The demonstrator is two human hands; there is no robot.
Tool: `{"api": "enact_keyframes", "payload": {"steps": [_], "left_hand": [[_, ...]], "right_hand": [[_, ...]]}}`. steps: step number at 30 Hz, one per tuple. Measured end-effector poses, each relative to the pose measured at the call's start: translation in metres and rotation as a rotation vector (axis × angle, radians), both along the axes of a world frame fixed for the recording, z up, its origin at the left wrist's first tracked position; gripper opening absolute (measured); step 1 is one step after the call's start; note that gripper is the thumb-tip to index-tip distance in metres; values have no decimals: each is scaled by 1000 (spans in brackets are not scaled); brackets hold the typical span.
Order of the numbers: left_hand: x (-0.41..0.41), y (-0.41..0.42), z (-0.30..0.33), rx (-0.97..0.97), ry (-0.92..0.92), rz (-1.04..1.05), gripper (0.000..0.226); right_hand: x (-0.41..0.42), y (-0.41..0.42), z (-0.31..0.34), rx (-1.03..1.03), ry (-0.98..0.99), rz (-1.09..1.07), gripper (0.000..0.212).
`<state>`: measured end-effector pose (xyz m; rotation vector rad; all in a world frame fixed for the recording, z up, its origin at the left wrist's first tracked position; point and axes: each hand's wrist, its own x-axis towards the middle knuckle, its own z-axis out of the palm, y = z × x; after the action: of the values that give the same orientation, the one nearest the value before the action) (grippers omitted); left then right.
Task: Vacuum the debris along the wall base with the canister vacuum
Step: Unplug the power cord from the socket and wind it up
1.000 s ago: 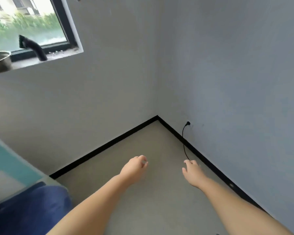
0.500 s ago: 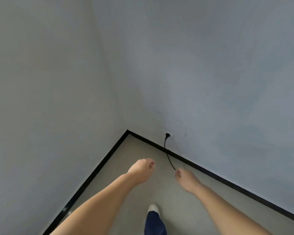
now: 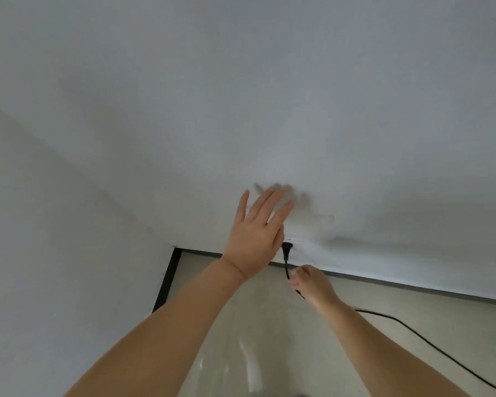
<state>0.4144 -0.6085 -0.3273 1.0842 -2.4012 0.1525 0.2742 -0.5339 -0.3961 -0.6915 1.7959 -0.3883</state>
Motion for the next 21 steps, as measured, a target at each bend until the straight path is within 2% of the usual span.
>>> {"api": "enact_keyframes", "payload": {"steps": [2, 4, 8, 11, 16, 21], "left_hand": [[2, -18, -54, -168, -74, -35, 51], [4, -35, -94, -272, -92, -48, 60], [1, -81, -137, -552, -80, -59, 66], [-9, -109, -146, -860, -72, 60, 61], [-12, -124, -151, -956, 133, -60, 50], [-14, -130, -151, -1064, 186, -59, 46]], "right_hand": [[2, -15, -48, -73, 158, -12, 22], [1, -25, -87, -127, 218, -93, 19], [4, -46, -131, -199, 170, -121, 22], [10, -56, -153, -267, 24, -231, 30], [15, -64, -182, -350, -93, -350, 35], [13, -62, -189, -427, -225, -391, 35]]}}
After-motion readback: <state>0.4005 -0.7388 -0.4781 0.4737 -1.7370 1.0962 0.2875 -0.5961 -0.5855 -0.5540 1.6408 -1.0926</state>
